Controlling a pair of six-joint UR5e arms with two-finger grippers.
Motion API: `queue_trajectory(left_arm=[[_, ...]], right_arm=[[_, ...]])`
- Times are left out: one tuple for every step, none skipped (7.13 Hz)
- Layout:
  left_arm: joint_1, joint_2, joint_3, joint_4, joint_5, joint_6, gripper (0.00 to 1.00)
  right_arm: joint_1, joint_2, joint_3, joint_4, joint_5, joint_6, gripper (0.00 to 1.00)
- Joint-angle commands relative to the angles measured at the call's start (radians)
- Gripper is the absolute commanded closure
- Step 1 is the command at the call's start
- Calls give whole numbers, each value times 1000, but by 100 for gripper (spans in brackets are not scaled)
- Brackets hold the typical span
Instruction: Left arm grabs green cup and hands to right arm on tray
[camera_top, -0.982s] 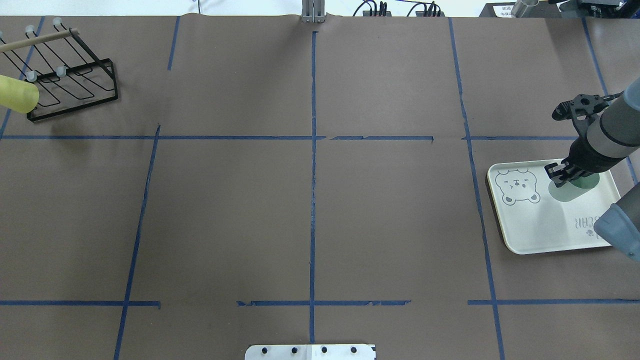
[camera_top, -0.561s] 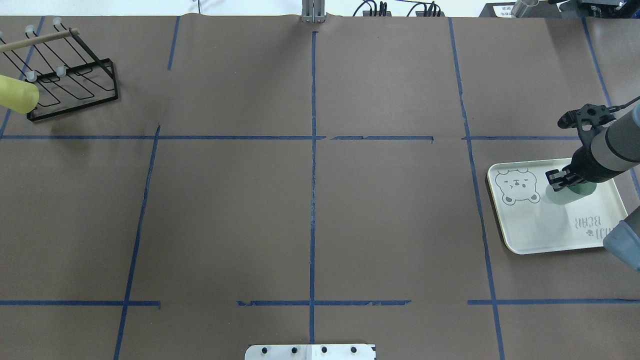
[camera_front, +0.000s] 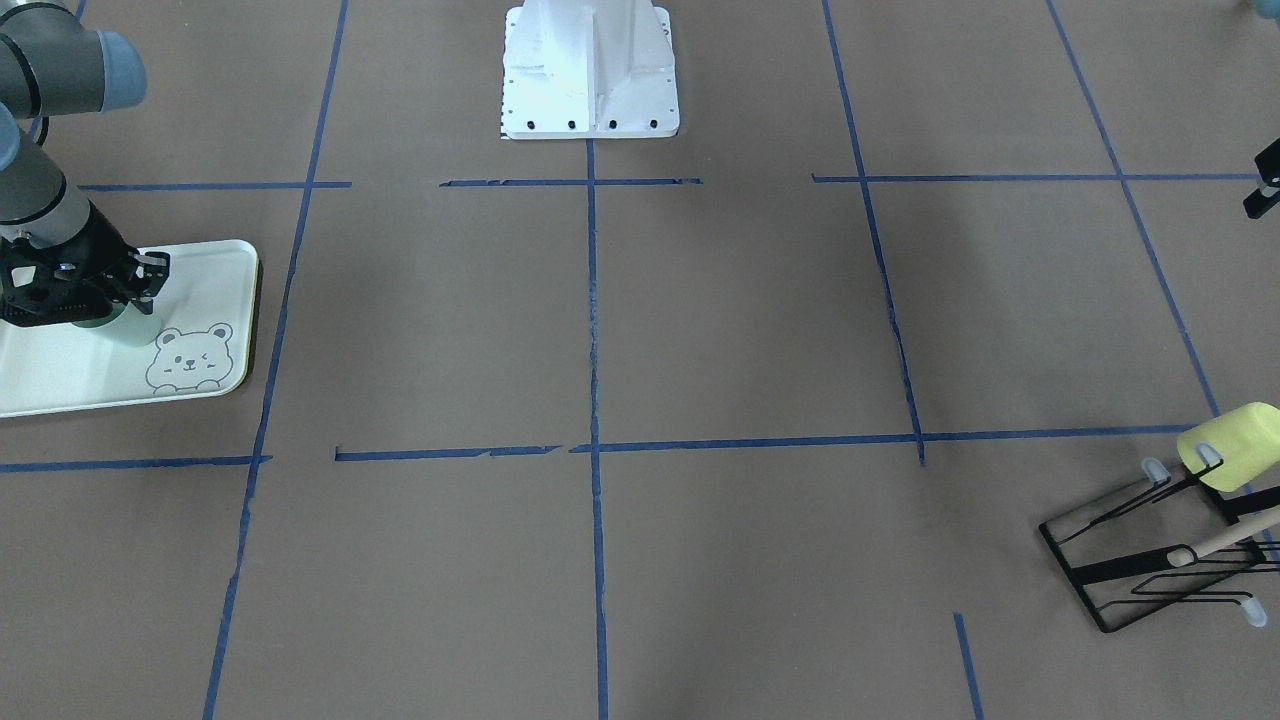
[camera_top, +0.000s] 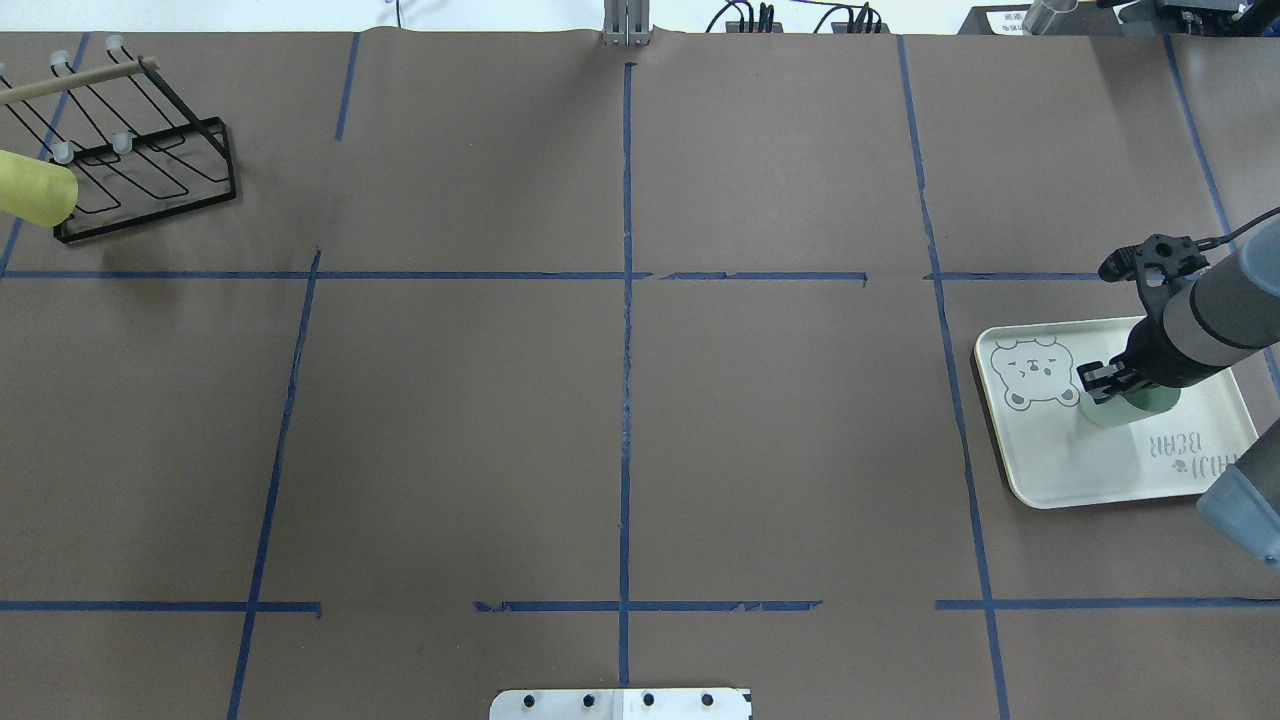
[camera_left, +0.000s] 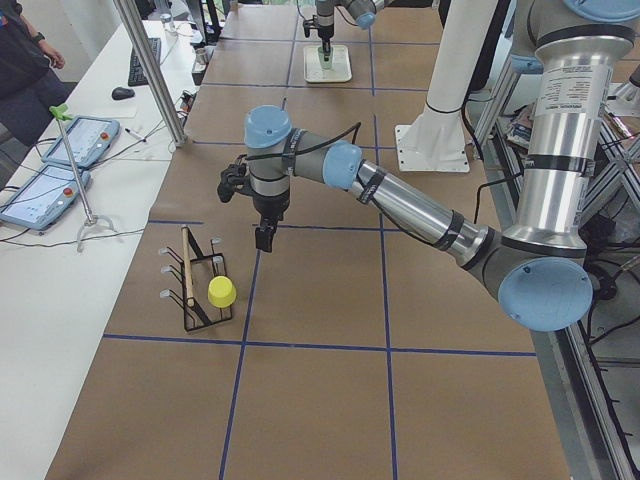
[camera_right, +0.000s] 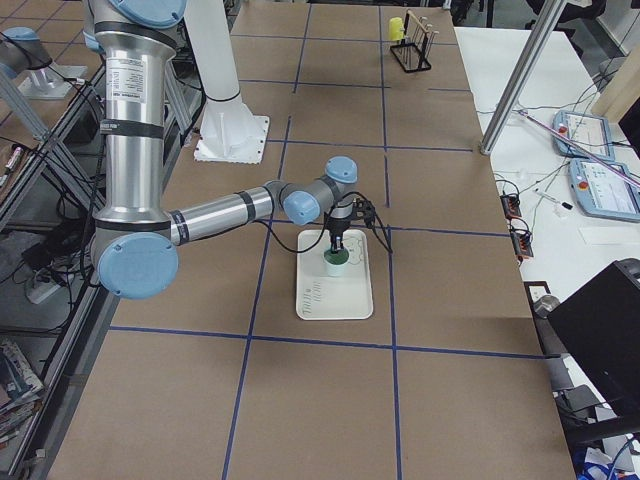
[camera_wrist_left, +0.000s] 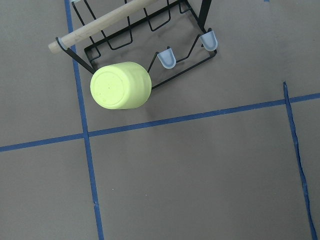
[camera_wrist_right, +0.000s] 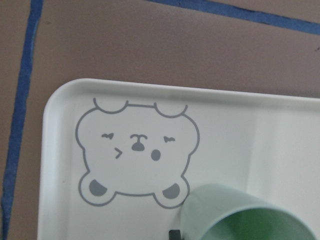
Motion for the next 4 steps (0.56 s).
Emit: queue_trajectory(left_arm=[[0, 1, 2, 1, 2, -3, 0], [0, 1, 3, 1, 2, -4, 0], [0, 1, 3, -1, 0, -6, 0], [0, 1, 3, 1, 2, -7, 0]], right_arm=[[1, 2, 12, 0, 0, -3, 0], [2, 5, 17, 0, 0, -6, 0], [7, -2, 43, -3, 1, -10, 0], [24, -16, 88, -12, 5, -12, 0]])
